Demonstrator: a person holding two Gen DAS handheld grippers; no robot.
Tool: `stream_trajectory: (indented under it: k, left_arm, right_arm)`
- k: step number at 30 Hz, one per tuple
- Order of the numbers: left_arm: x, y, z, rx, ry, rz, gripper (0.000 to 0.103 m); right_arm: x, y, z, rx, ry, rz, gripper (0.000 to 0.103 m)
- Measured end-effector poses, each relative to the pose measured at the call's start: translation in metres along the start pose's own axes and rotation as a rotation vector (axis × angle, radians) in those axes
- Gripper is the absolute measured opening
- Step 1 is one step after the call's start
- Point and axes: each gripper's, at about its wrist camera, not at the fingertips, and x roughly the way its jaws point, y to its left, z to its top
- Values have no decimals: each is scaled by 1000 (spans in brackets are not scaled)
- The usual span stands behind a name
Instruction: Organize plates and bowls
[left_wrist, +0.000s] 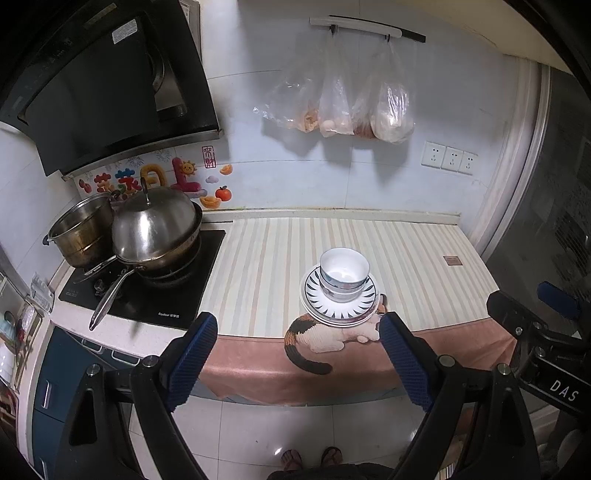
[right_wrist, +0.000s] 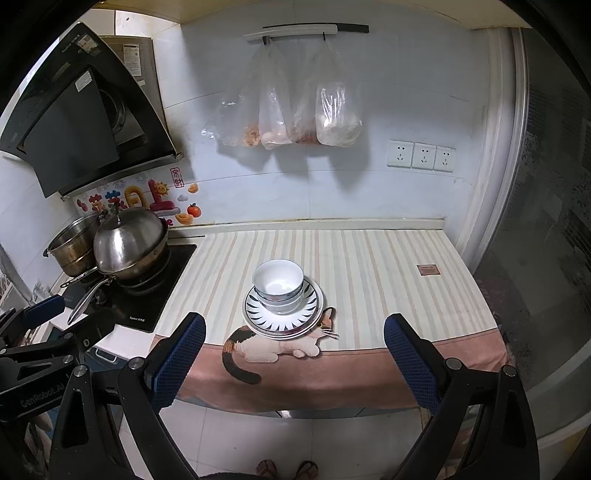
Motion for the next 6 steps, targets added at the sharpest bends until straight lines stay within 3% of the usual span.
stream_trajectory:
  k: [6]
  left_arm:
    - [-1,-1,1,0,-3,0,90]
  right_arm:
    - [1,-2,1,8,0,-5,99]
